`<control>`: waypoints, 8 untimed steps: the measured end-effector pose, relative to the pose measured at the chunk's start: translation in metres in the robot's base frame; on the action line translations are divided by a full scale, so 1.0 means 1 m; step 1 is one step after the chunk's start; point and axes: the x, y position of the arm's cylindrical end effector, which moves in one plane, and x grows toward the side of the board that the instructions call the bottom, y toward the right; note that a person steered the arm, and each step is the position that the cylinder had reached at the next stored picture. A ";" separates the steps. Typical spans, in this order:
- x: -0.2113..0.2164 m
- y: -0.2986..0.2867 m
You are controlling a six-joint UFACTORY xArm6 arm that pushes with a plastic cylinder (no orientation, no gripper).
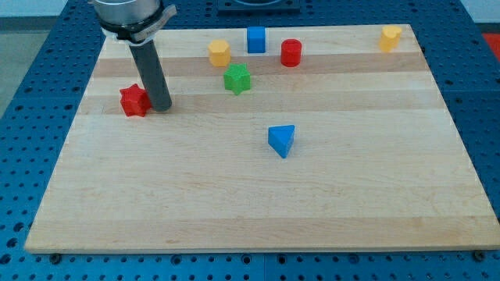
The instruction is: Slide the red star towards center left
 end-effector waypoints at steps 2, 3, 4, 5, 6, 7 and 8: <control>0.020 -0.016; 0.029 -0.025; 0.040 -0.011; 0.024 0.007; -0.005 0.019; -0.024 0.023; -0.028 0.008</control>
